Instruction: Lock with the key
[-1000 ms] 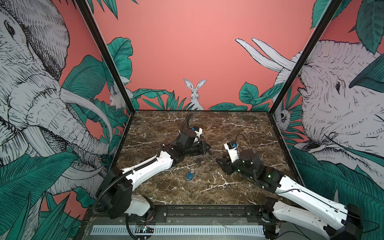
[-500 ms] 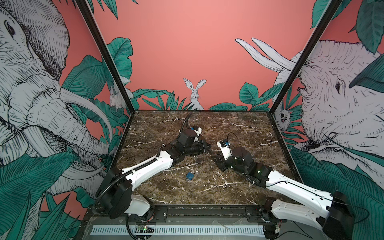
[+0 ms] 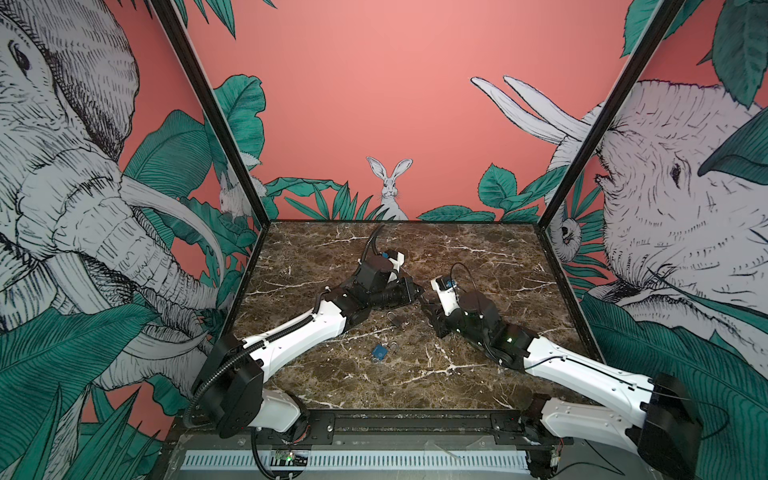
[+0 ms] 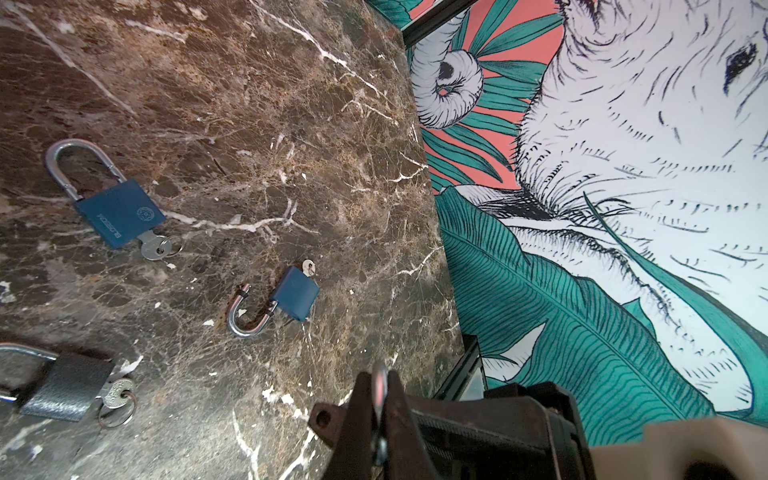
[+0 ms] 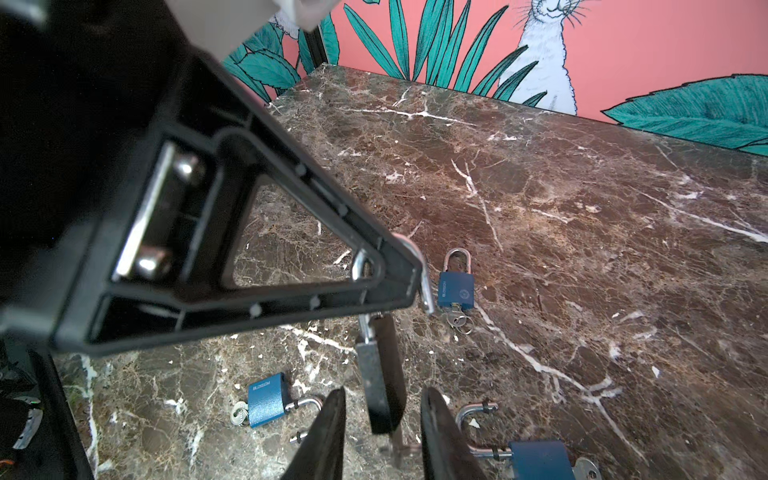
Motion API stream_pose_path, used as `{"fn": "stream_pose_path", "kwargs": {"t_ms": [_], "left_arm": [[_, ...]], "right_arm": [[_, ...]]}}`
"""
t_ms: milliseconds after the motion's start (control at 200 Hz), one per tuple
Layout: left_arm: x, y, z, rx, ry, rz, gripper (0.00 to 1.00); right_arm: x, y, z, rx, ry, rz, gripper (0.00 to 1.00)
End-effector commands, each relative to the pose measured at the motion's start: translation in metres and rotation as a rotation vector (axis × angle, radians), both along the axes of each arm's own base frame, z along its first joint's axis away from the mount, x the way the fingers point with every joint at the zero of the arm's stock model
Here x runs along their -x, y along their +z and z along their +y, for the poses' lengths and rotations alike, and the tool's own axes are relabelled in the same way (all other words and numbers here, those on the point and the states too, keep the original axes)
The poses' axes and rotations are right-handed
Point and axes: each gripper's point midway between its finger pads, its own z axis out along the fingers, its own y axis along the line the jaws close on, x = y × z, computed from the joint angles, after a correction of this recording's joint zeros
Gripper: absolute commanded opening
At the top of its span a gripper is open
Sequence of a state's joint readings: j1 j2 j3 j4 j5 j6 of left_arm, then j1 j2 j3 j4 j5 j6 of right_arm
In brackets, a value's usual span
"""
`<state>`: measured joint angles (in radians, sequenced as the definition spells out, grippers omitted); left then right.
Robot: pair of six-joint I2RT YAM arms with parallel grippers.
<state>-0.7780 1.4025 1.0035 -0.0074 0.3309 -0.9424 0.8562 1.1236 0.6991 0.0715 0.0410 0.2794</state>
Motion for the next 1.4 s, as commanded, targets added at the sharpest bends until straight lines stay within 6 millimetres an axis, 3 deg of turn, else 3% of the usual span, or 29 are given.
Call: {"fn": "stream_pose_path", "kwargs": {"t_ms": [0,315,740,980,1135,1285,1330,1395], "left_arm": [[-0.002,0.032,-0.009,0.074,-0.013,-0.05,0.0],[-0.001,0.038,-0.012,0.085,-0.027,-0.057,0.0],[0.0,0.035,-0.015,0.086,-0.033,-0.048,0.0],[0.001,0.033,-0.014,0.083,-0.03,-0.045,0.0],[0.0,0.032,-0.012,0.077,-0.022,-0.05,0.0],[-0.005,0.036,0.0,0.047,0.022,-0.094,0.0],[-0.007,0.04,0.006,0.02,0.04,-0.119,0.16],[-0.011,0.046,0.018,-0.027,0.06,-0.164,0.28]], "right_arm": [[-0.01,0.026,0.006,-0.053,-0.01,-0.067,0.29],[-0.015,0.025,0.006,-0.038,-0.027,-0.082,0.28],[-0.02,0.03,0.002,-0.034,-0.058,-0.104,0.16],[-0.022,0.032,0.0,-0.038,-0.068,-0.113,0.16],[-0.021,0.034,-0.001,-0.041,-0.07,-0.108,0.0],[-0.015,0.036,0.0,-0.051,-0.046,-0.084,0.0],[-0.011,0.036,-0.001,-0.049,-0.032,-0.071,0.0],[-0.004,0.036,-0.001,-0.043,-0.009,-0.043,0.0]]}}
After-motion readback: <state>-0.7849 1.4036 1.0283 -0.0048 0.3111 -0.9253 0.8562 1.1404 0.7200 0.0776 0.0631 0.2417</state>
